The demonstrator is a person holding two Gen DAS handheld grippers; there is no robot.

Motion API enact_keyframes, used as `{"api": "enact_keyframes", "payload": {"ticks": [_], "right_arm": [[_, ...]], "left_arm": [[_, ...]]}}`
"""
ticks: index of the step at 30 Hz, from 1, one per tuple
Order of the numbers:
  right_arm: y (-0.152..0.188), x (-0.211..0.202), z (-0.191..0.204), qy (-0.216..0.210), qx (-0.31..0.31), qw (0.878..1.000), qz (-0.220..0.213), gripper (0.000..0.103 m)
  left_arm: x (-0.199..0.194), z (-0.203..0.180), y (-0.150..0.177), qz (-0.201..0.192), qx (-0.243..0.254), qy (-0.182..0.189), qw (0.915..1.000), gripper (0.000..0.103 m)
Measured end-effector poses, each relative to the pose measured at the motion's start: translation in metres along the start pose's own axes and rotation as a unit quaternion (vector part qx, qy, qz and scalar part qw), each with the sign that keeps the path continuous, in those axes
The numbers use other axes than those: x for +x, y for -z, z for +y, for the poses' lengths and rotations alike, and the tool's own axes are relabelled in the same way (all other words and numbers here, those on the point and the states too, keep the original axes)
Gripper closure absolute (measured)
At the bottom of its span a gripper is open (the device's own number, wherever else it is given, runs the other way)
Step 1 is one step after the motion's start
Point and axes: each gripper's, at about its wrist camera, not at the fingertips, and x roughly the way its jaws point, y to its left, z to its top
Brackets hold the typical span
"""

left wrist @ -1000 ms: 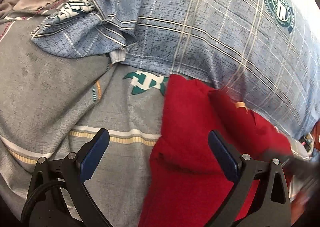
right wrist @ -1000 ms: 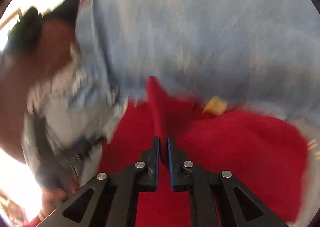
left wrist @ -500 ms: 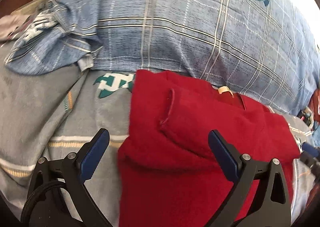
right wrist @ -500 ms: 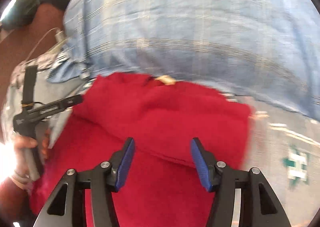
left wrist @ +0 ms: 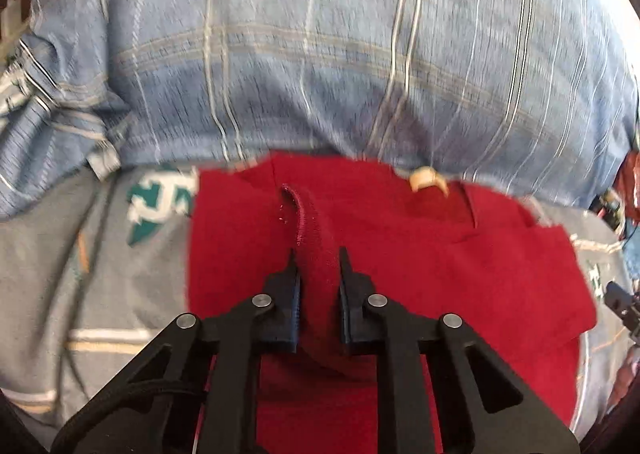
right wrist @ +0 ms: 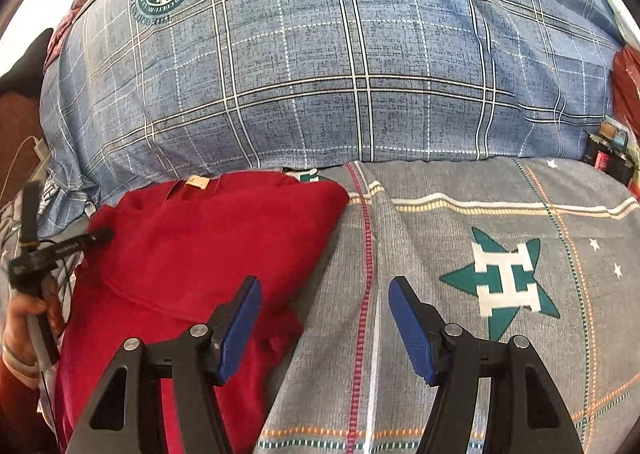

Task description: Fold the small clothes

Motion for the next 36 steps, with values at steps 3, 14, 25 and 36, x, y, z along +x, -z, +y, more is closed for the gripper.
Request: {"api": "enact_keyframes", "payload": {"ticks": [3, 14, 25, 36], "right_arm": [[-0.009, 0.006, -0.004, -0.001, 0.014, 1.000, -0.003, 0.036], [-0.030, 0.074, 0.012, -0.072, 0.065, 0.993, 0.060, 0.039], [-0.031, 0.052, 0.032, 0.067, -0.026, 0.997, 0.016, 0.082], [0.030, 0.016, 0.040, 0.040, -0.074, 0.996, 0.041, 0.067]], "left_arm": [[-0.016, 0.017, -0.006, -0.019, -0.027, 0.001, 0.9994, 0.089], [-0.001, 0.027, 0.022, 0.005, -0.036, -0.030, 0.9989, 0.089], [0.007, 0.016, 0.036, 0.007, -0.016, -0.042, 0.9990, 0.089], [-0.003, 0.018, 0.041, 0.017, -0.020, -0.053, 0.9982, 0.072]]}}
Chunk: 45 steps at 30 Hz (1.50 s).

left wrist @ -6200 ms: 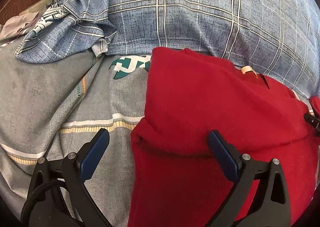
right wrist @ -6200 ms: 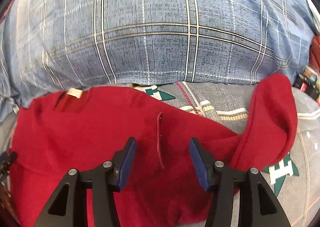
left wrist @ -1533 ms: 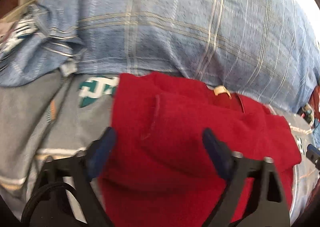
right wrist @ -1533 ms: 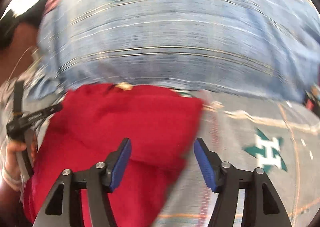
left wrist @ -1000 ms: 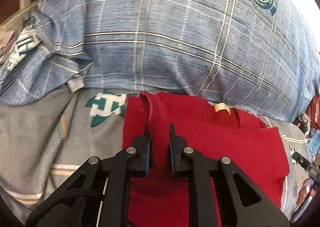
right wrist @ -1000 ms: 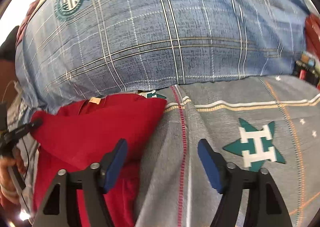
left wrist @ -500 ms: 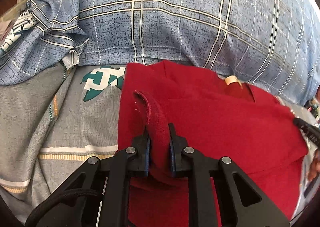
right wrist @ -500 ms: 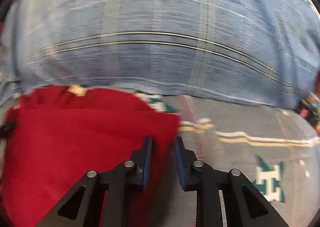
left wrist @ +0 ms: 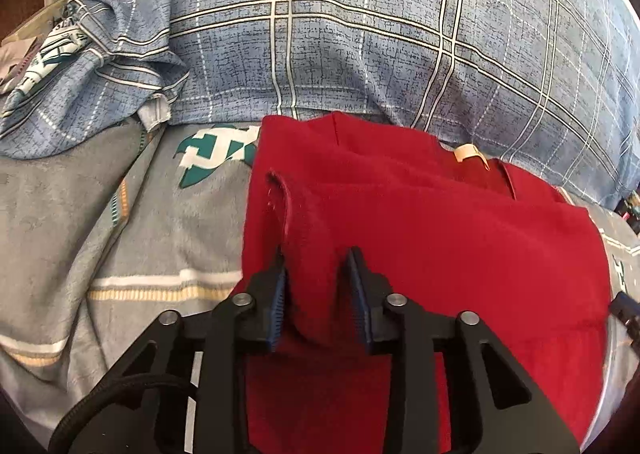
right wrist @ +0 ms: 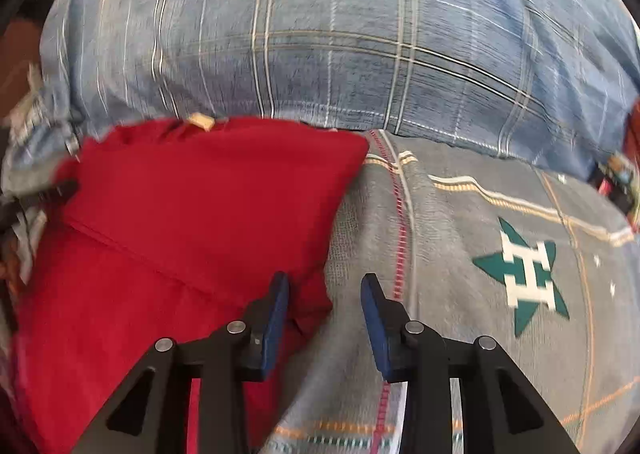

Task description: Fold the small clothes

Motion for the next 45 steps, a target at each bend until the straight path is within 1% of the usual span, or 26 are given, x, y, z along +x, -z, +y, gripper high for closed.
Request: {"api": "enact_keyframes", "payload": {"ticks": [1, 2, 3, 4, 5, 6, 9, 10, 12, 13, 14, 16, 17, 19, 21, 22, 24, 25, 26, 28, 30, 33, 36, 39, 45], "right_arm": [[-0.001, -0.005, -0.002, -0.006, 0.009, 1.000, -0.005, 0.066], [-0.005, -0.010, -0.001, -0.008, 0.012, 1.000, -0.013, 0.066], [-0.009, -0.013, 0.004, -0.006, 0.009, 1.000, -0.020, 0.065], [-0.014, -0.014, 0.009, -0.003, 0.001, 1.000, -0.028, 0.064], [-0.024, -0.012, 0.013, 0.001, -0.003, 0.999, -0.031, 0.064], [-0.029, -0.008, 0.016, 0.001, -0.006, 0.999, -0.034, 0.064], [-0.046, 0.017, 0.025, -0.001, 0.000, 1.000, -0.024, 0.064], [-0.050, 0.027, 0.026, 0.005, 0.001, 1.000, -0.019, 0.064], [-0.058, 0.055, 0.021, 0.043, 0.009, 0.999, 0.001, 0.062], [-0.060, 0.062, 0.018, 0.044, 0.015, 0.999, 0.007, 0.058], [-0.062, 0.062, 0.014, 0.041, 0.028, 0.999, 0.002, 0.058], [-0.063, 0.054, 0.011, 0.035, 0.039, 0.999, 0.007, 0.058], [-0.058, 0.043, 0.012, 0.025, 0.038, 0.999, 0.002, 0.057], [-0.048, 0.027, 0.019, 0.021, 0.018, 1.000, -0.008, 0.056], [-0.031, 0.012, 0.029, 0.025, -0.013, 0.999, -0.017, 0.055], [-0.023, 0.010, 0.032, 0.028, -0.020, 0.999, -0.014, 0.055], [-0.007, 0.020, 0.035, 0.037, -0.035, 0.999, 0.016, 0.055], [-0.003, 0.021, 0.034, 0.035, -0.031, 0.999, 0.013, 0.052], [-0.002, 0.019, 0.029, 0.031, -0.014, 0.999, 0.007, 0.051], [-0.004, 0.012, 0.023, 0.021, 0.016, 0.999, 0.017, 0.051], [-0.003, -0.002, 0.021, 0.004, 0.031, 0.999, 0.008, 0.050], [0.008, -0.025, 0.029, 0.007, 0.012, 1.000, -0.005, 0.049], [0.023, -0.040, 0.035, -0.006, 0.008, 1.000, -0.009, 0.048], [0.034, -0.046, 0.036, -0.017, 0.004, 1.000, -0.005, 0.044], [0.048, -0.052, 0.045, -0.025, -0.003, 1.000, 0.001, 0.044]], "left_arm": [[-0.005, 0.002, 0.002, 0.000, -0.002, -0.002, 1.0000, 0.071], [-0.010, 0.003, 0.004, -0.002, -0.005, -0.004, 1.0000, 0.067], [-0.014, 0.004, 0.006, -0.005, -0.006, -0.007, 0.9999, 0.058], [-0.018, 0.006, 0.008, -0.010, -0.008, -0.011, 0.9999, 0.052], [-0.020, 0.007, 0.011, -0.015, -0.009, -0.016, 0.9997, 0.043], [-0.023, 0.009, 0.014, -0.020, -0.009, -0.020, 0.9996, 0.043], [-0.022, 0.011, 0.020, -0.018, -0.003, -0.033, 0.9993, 0.043], [-0.021, 0.011, 0.020, -0.016, -0.003, -0.033, 0.9993, 0.043], [-0.022, 0.013, 0.022, -0.016, -0.006, -0.031, 0.9994, 0.043], [-0.024, 0.013, 0.022, -0.019, -0.006, -0.031, 0.9993, 0.043], [-0.025, 0.013, 0.023, -0.020, -0.006, -0.032, 0.9993, 0.043], [-0.030, 0.011, 0.024, -0.026, 0.001, -0.039, 0.9989, 0.043], [-0.031, 0.011, 0.025, -0.027, 0.003, -0.042, 0.9988, 0.043], [-0.034, 0.008, 0.027, -0.027, 0.006, -0.042, 0.9988, 0.043], [-0.040, 0.006, 0.030, -0.026, 0.006, -0.038, 0.9989, 0.043], [-0.044, 0.005, 0.032, -0.027, 0.005, -0.036, 0.9990, 0.043], [-0.052, 0.003, 0.038, -0.028, 0.003, -0.032, 0.9991, 0.043], [-0.055, 0.002, 0.040, -0.028, 0.004, -0.032, 0.9991, 0.043], [-0.057, 0.001, 0.042, -0.028, 0.004, -0.032, 0.9991, 0.043], [-0.067, 0.000, 0.049, -0.030, 0.006, -0.035, 0.9989, 0.043], [-0.075, 0.000, 0.056, -0.031, 0.008, -0.038, 0.9988, 0.043], [-0.083, 0.000, 0.065, -0.032, 0.007, -0.038, 0.9988, 0.043], [-0.093, 0.000, 0.077, -0.031, 0.010, -0.037, 0.9988, 0.043], [-0.101, 0.000, 0.086, -0.032, 0.013, -0.039, 0.9986, 0.043], [-0.109, 0.001, 0.100, -0.031, 0.010, -0.038, 0.9988, 0.043]]}}
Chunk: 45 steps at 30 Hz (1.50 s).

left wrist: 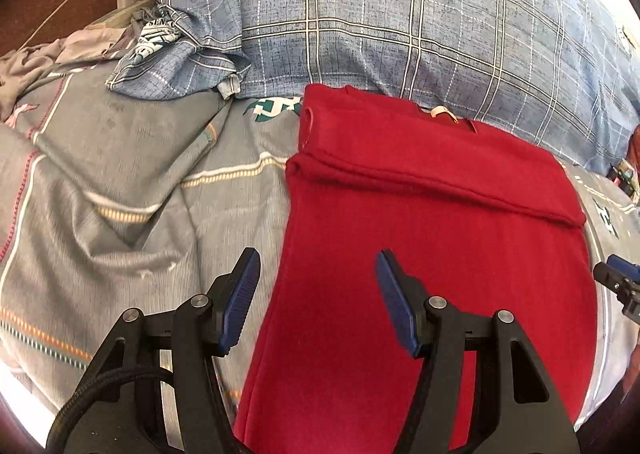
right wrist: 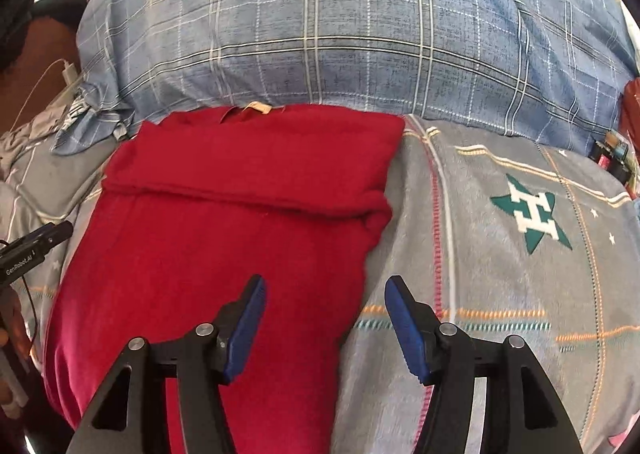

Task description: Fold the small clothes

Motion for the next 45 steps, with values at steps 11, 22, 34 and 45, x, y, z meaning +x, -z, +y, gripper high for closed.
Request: {"api": "enact_keyframes", "payload": {"ticks": [11, 22, 34, 45], "right_arm": [[0.015, 0.004, 0.016, -0.010, -0.004, 1.000, 0.012, 0.043], [-0.004, 0.017, 0.017, -0.004, 0.007, 1.000, 0.002, 0.037], [-0.018, 0.041, -0.026, 0.080, 0.039, 0.996, -0.007, 0.037], [-0.043, 0.060, -0.025, 0.069, 0.006, 0.997, -0.022, 0.089]], "left_arm": [[-0.001, 0.006, 0.015, 0.007, -0.003, 0.001, 1.0000, 0.043], [0.015, 0.035, 0.012, 0.027, -0.054, 0.012, 0.9981, 0.043], [0.037, 0.050, 0.021, 0.027, -0.071, 0.009, 0.9971, 0.043], [0.030, 0.059, 0.025, 0.039, -0.066, 0.036, 0.9964, 0.043]]}}
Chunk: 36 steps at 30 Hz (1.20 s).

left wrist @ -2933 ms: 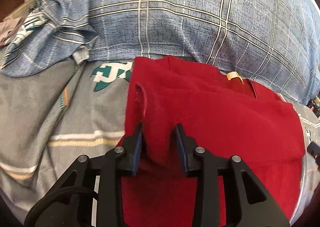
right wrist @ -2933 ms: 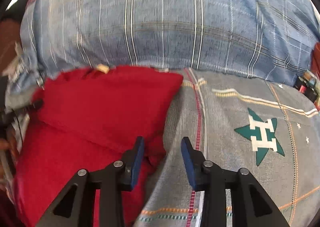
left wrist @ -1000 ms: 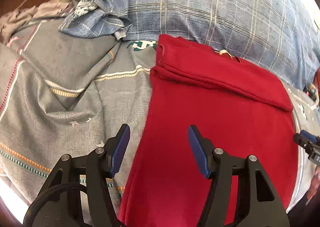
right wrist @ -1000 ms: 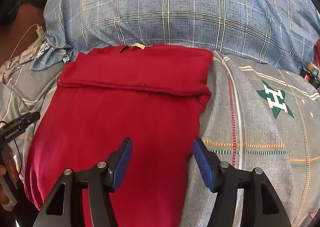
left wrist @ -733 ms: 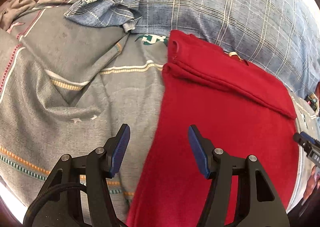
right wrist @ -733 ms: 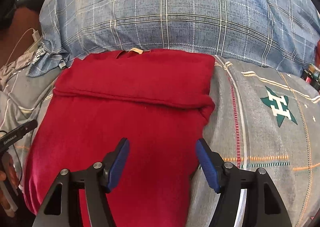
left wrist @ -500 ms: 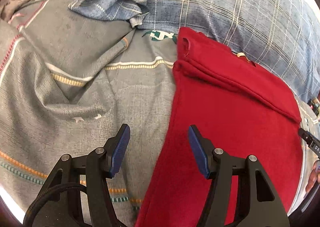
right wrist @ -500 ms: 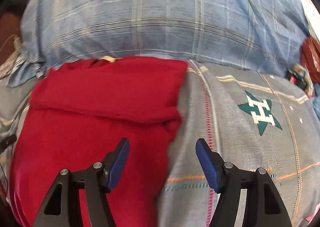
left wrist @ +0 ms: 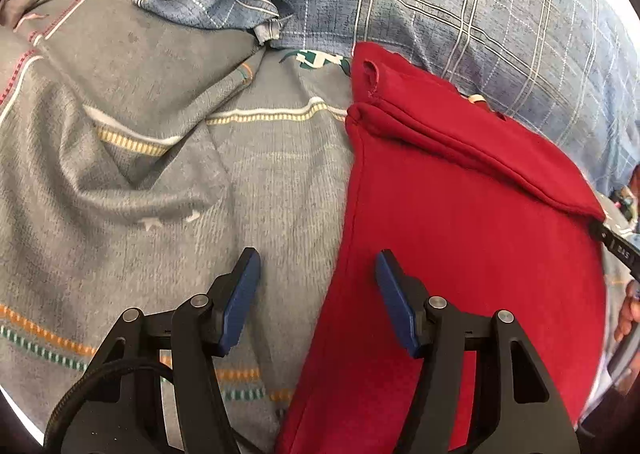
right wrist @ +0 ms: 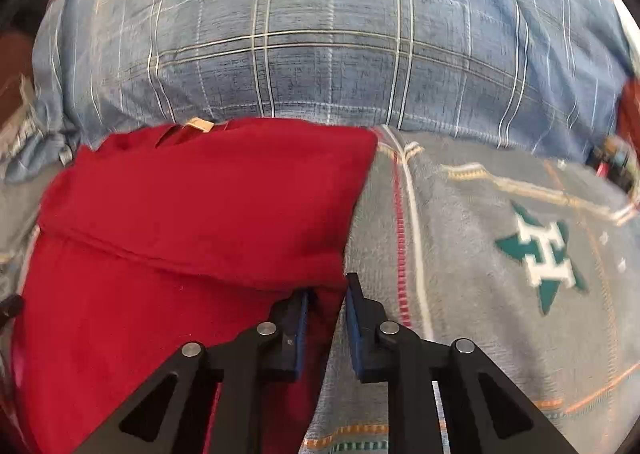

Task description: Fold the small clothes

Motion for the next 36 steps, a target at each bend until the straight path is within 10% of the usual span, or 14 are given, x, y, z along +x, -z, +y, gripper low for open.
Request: {"api": "enact_keyframes", "payload": {"ticks": [8, 13, 26, 36], "right_arm": [[0.005, -0.004, -0.013, -0.004, 0.036, 0.999, 0.006, 0.089], [0.029, -0.046, -0.013, -0.066, 0.062, 0.996, 0.020, 0.058], [0.179, -0.117, 0.005, -0.190, -0.008, 0.973, 0.129, 0.057], [0.223, -0.118, 0.022, -0.282, 0.013, 0.944, 0.170, 0.057]], "left_arm": [[-0.040, 0.012, 0.022, 0.000, 0.023, -0.001, 0.9997, 0.043], [-0.056, 0.018, 0.045, 0.024, 0.028, 0.023, 0.9991, 0.043], [-0.074, 0.004, 0.113, 0.095, 0.085, 0.028, 0.9914, 0.043], [-0.076, 0.012, 0.132, 0.121, 0.073, 0.019, 0.9898, 0.043]]}}
